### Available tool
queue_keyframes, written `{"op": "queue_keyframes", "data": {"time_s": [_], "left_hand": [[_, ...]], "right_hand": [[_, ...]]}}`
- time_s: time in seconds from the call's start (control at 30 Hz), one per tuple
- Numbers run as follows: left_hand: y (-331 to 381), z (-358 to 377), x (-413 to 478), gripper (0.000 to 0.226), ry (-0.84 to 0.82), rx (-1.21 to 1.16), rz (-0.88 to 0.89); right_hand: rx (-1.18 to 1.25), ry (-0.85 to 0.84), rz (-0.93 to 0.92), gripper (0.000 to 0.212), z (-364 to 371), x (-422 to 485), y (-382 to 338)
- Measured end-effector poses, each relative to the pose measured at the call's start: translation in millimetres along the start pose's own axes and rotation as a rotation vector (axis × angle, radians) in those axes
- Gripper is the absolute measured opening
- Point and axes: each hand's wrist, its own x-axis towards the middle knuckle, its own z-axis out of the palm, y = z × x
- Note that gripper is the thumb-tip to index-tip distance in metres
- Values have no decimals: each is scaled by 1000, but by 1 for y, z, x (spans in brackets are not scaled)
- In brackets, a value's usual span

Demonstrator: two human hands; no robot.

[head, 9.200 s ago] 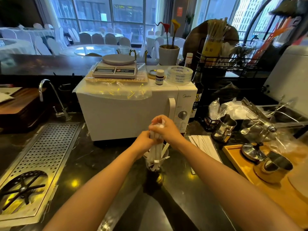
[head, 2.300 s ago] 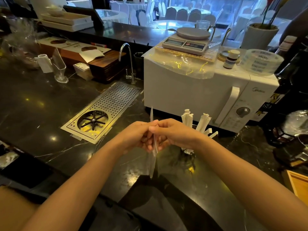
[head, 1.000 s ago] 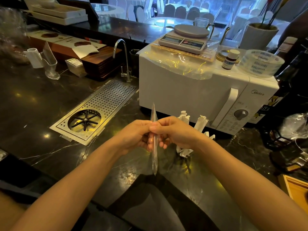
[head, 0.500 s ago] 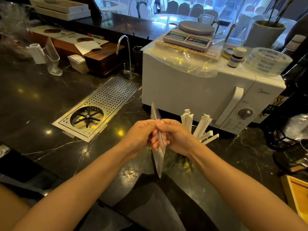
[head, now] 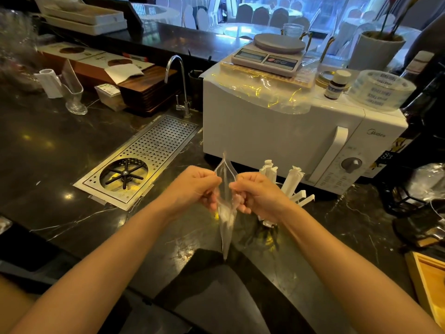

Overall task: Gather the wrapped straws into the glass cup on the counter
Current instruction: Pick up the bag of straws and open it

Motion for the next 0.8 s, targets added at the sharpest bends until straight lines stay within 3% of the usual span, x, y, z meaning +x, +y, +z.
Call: {"op": "queue_keyframes", "data": {"time_s": [0.23, 0.43, 0.67, 0.8], "left_hand": [[6, -23, 3, 41, 246, 143, 61], [9, -38, 6, 36, 309, 216, 82], [17, -38, 7, 33, 420, 252, 166], [29, -33, 5, 31, 341, 320, 245]], "right_hand": [[-378, 231, -1, 49, -13, -4, -18], [-550, 231, 89, 44, -13, -10, -20], [-568, 244, 120, 41, -2, -15, -21], [-413, 112, 194, 22, 2, -22, -13]]}}
